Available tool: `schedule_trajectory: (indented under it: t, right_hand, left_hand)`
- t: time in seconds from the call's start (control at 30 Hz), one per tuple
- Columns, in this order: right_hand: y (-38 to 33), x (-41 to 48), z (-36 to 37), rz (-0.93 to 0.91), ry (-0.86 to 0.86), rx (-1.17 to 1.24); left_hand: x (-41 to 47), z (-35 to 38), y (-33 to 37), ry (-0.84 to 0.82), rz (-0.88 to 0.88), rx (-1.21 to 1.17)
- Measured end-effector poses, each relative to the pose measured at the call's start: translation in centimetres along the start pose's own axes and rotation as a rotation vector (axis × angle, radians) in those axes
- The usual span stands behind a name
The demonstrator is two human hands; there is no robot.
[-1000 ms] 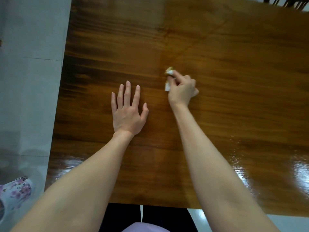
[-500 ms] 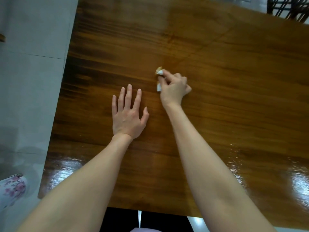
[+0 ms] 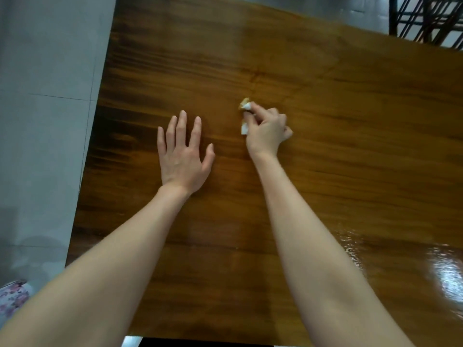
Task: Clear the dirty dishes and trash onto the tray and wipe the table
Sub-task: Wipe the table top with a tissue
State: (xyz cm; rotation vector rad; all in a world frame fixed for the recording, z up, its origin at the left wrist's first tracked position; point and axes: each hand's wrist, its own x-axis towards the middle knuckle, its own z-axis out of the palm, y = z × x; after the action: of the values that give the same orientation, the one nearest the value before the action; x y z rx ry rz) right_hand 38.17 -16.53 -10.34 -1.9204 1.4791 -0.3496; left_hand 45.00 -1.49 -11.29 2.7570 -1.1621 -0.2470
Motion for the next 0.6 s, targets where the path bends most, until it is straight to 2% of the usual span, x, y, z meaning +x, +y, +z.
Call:
schedule_trajectory:
  t: [0.07,0.13,0.33,0.4,0.5,0.6]
  right_hand:
    - [-0.9,-1.0,1.3,-0.100,-0.063,-0.018]
    - [-1.0,-0.6,0.9,-0.109,-0.036,-0.031]
    - [0.5,4.5,-1.8,0.163,0.165,0.065]
    - [-0.8,4.4,-0.6,0.130,0.127,0.065]
    - [-2.8,2.9,1.8,-0.015,-0.013,0.003]
    - [-2.7,3.6,1.1,-0.025,0.001,-0.023]
  left_hand:
    - [1.8,0.0,-0.7,-0.007,-0.009,0.030]
    - [3.3,0.0,-1.0,-0.009,-0.010,0.050]
    - [4.6,0.3,-1.1,0.006,-0.011,0.037]
    - [4.5,0.2,-1.0,0.008,-0.011,0.034]
    - [4.6,0.0,-0.8,-0.010,-0.020,0.043]
    - [4.6,0.0,-0.8,-0.011,-0.016,0.032]
